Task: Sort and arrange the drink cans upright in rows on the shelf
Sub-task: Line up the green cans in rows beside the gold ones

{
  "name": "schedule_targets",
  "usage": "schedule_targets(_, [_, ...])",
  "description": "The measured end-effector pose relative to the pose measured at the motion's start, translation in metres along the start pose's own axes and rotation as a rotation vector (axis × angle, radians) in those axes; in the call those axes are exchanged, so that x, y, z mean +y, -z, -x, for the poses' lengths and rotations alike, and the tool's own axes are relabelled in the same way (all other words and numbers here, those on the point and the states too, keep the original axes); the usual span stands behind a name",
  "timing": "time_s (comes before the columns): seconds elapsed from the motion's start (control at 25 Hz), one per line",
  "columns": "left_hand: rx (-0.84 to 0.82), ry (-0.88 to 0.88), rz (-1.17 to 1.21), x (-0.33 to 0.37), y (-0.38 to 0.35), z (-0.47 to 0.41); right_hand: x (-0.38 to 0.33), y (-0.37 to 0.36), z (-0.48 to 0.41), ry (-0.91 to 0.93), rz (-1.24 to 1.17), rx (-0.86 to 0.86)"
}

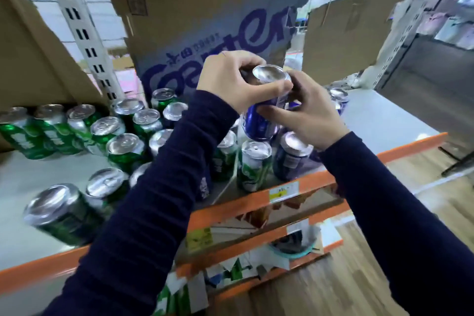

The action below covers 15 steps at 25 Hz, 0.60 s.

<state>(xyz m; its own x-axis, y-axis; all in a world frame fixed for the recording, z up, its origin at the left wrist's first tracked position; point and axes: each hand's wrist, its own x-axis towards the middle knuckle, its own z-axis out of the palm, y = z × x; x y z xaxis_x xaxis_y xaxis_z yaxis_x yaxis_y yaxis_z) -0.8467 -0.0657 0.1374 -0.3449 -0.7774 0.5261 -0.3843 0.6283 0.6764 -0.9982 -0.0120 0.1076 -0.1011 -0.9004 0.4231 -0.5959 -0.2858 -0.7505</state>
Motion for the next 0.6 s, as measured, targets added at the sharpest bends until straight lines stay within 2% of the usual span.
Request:
schedule_targets(0.2, [-0.005, -0.028, -0.041, -0.003, -0.041, -0.011, 0.038, 0.040, -0.013, 0.018, 0.092, 0.024])
schedule_targets(0.4, [0.026, 0.039, -0.179, -0.035, -0.026, 0.000, 0.062, 0.044, -0.029, 0.012, 0.071, -0.059])
schedule_targets(0.6, [-0.019, 0.153, -0.300, -0.057, 0.001, 0.028, 0.062, 0.027, -0.039, 0.050, -0.005, -0.111])
